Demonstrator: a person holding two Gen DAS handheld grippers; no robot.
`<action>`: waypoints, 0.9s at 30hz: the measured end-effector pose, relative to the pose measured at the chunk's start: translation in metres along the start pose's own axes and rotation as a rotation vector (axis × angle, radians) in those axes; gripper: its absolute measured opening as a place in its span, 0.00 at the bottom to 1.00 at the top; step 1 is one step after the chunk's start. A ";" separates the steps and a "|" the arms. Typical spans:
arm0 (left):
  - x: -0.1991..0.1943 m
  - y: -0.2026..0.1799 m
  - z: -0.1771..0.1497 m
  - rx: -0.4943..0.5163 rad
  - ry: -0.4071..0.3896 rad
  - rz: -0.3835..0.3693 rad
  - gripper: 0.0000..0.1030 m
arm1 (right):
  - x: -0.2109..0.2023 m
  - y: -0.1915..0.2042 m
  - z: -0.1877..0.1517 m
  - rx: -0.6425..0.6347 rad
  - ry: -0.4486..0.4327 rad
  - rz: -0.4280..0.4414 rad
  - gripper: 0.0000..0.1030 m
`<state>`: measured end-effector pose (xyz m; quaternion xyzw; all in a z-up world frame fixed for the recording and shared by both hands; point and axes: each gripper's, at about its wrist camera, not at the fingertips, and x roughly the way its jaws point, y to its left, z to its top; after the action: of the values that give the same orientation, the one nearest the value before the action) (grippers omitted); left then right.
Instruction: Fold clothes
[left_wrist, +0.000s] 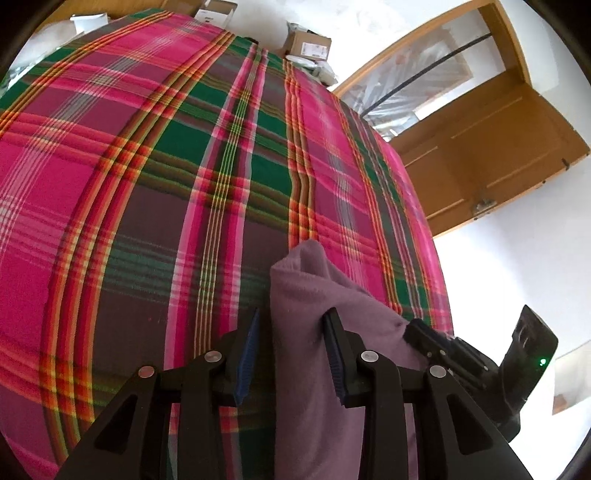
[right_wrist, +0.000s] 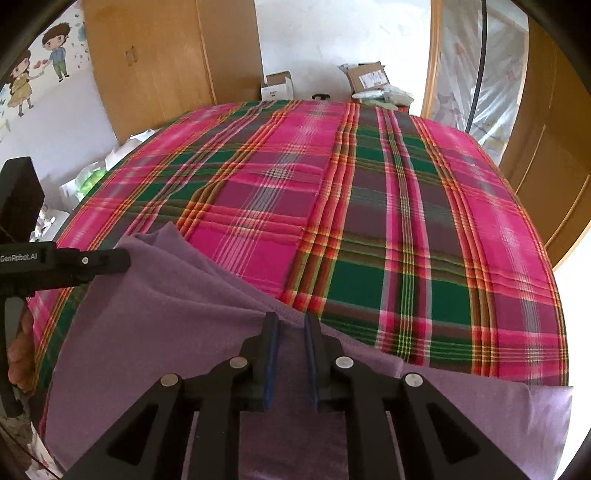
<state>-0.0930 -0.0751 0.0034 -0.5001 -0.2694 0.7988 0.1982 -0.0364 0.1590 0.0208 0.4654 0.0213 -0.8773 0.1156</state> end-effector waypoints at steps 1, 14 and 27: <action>0.001 0.000 0.002 -0.003 0.001 -0.001 0.35 | 0.001 -0.002 0.001 0.006 0.006 0.008 0.13; -0.026 0.000 -0.016 -0.031 -0.023 0.008 0.35 | -0.072 -0.012 -0.045 0.048 -0.143 0.076 0.22; -0.060 -0.013 -0.088 0.062 -0.028 0.021 0.35 | -0.086 0.039 -0.138 -0.188 -0.284 -0.167 0.24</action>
<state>0.0126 -0.0798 0.0215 -0.4855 -0.2422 0.8155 0.2014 0.1304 0.1566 0.0159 0.3209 0.1251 -0.9348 0.0872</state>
